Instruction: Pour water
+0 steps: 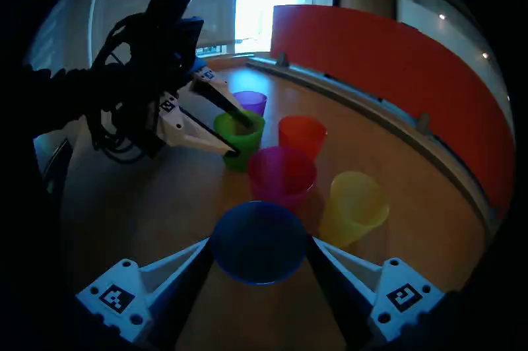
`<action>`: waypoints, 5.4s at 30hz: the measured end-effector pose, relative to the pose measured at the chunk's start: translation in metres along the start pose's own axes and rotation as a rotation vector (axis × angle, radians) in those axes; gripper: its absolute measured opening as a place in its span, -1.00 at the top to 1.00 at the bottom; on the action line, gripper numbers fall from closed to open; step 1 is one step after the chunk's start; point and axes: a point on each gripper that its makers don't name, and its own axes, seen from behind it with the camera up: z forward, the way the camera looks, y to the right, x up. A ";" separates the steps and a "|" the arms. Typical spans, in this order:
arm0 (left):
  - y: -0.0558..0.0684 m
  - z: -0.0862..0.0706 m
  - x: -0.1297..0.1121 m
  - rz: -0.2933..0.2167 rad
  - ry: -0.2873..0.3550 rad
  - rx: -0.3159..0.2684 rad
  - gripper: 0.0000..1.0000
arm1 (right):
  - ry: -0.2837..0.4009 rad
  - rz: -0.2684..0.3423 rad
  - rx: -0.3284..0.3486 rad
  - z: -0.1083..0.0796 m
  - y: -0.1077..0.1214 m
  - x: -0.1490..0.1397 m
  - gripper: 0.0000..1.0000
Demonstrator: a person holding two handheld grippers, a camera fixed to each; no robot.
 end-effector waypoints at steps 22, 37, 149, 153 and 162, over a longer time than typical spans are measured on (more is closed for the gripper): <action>-0.003 -0.034 0.004 -0.069 0.038 0.030 -0.72 | 0.006 -0.005 -0.005 0.003 -0.001 -0.001 -0.85; 0.008 -0.059 0.006 -0.111 0.078 0.045 -0.71 | 0.057 0.020 -0.027 -0.002 0.000 0.008 -0.83; 0.048 -0.140 0.080 -0.055 0.351 0.073 -0.74 | 0.584 0.037 -0.088 -0.079 -0.016 0.131 -0.83; 0.047 -0.139 0.080 -0.055 0.353 0.077 -0.73 | 0.584 0.032 -0.087 -0.081 -0.018 0.133 -0.83; 0.049 -0.140 0.085 -0.051 0.376 0.076 -0.73 | 0.577 0.018 -0.089 -0.083 -0.019 0.135 -0.83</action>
